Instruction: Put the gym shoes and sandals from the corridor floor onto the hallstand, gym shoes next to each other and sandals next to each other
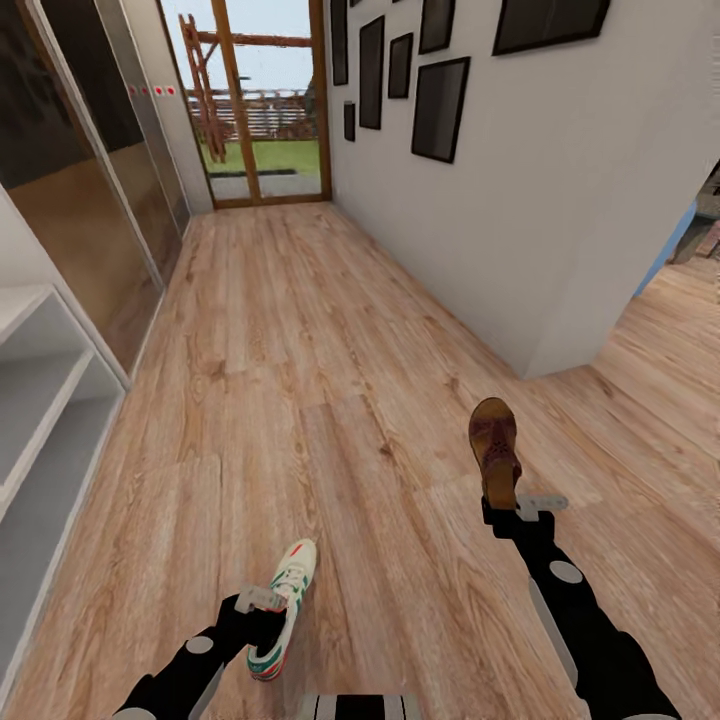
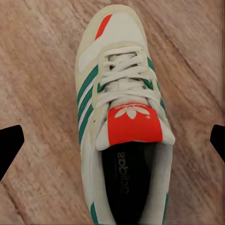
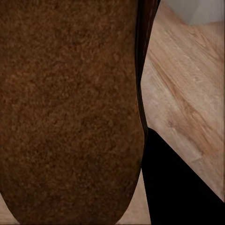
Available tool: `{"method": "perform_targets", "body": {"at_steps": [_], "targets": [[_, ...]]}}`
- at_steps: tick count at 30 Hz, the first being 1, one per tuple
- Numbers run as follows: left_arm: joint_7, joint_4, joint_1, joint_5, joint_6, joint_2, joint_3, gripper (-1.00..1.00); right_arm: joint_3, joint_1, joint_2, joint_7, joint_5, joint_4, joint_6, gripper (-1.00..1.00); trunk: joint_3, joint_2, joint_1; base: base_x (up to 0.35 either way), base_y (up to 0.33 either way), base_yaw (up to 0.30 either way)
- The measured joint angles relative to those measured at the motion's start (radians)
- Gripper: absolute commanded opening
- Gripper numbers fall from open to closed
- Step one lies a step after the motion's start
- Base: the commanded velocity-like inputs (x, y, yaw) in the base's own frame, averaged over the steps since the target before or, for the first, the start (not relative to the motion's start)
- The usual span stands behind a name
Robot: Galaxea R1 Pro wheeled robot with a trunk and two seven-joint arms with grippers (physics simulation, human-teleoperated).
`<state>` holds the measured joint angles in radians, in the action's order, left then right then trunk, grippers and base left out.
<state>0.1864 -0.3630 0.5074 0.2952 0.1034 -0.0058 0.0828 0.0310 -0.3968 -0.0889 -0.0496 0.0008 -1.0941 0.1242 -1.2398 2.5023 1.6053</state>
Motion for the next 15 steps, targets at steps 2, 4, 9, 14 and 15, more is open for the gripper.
{"method": "perform_targets", "body": {"at_steps": [2,4,9,14,15], "targets": [[-0.001,0.001,0.0,0.0,0.028,-0.001,0.0,1.0,0.0,0.0,0.001,0.0,0.0,0.0,0.0,-1.0,-0.008,0.0,0.001,0.0,0.0,-0.057],[-0.004,0.004,0.0,0.0,0.09,-0.009,-0.001,1.0,-0.001,0.0,0.002,0.0,0.001,-0.001,0.0,-1.0,-0.016,0.001,0.002,0.0,0.0,-0.125],[-0.005,0.004,-0.001,0.0,0.098,-0.009,-0.001,1.0,-0.001,0.0,0.002,0.0,0.001,-0.001,0.0,-1.0,-0.035,0.002,0.004,0.0,0.0,-0.22],[-0.005,0.004,-0.002,0.0,0.102,-0.009,0.0,1.0,-0.001,0.0,0.003,0.0,0.0,-0.001,0.0,-1.0,-0.035,0.002,0.004,0.0,0.0,-0.113],[-0.006,0.004,-0.002,0.0,0.103,-0.008,0.0,1.0,-0.001,0.0,0.003,0.0,0.0,-0.001,0.0,-1.0,-0.035,0.002,0.004,0.0,0.0,-0.036]]}}
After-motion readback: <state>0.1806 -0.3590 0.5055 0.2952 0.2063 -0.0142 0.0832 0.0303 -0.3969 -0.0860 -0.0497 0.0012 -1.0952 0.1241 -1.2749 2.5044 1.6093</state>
